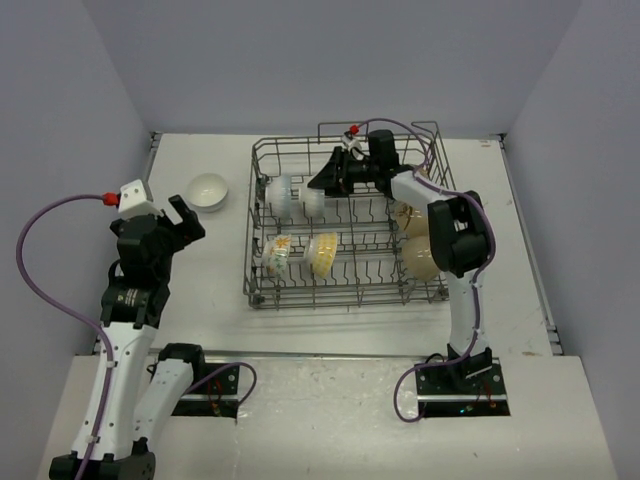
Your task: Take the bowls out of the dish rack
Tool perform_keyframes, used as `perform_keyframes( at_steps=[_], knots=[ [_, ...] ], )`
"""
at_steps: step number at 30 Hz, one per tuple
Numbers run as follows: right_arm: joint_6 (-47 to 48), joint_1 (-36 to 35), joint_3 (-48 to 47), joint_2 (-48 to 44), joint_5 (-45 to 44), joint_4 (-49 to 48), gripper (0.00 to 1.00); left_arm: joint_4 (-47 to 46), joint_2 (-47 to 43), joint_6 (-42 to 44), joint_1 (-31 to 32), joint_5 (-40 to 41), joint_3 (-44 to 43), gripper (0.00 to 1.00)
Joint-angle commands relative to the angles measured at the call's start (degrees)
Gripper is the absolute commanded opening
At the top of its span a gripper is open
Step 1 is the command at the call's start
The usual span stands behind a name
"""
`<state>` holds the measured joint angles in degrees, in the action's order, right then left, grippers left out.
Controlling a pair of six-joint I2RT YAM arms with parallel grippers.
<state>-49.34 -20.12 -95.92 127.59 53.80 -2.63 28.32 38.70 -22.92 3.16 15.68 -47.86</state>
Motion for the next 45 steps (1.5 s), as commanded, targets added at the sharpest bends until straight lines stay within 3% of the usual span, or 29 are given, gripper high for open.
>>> perform_keyframes(
  at_steps=[1,16,21,23,45],
  knots=[
    [-3.7,0.3,-1.9,0.5,4.3,-6.1,0.51,-2.5,-0.3,1.2,0.4,0.8,0.3,1.0],
    [-11.0,0.4,-0.8,1.5,7.6,-15.5,0.13,-2.7,-1.0,1.4,0.4,0.7,0.5,1.0],
    [-20.1,0.7,2.0,2.1,10.4,-28.4,0.0,-2.8,-0.8,1.4,0.4,0.6,0.4,1.0],
    [-22.9,0.8,2.3,2.0,11.1,-32.9,0.0,-2.7,-0.6,1.4,0.4,0.5,0.3,1.0],
    [-29.8,2.4,2.8,-5.9,13.2,-47.1,0.0,-2.7,-0.9,1.6,0.4,1.2,0.3,1.0]
  ],
)
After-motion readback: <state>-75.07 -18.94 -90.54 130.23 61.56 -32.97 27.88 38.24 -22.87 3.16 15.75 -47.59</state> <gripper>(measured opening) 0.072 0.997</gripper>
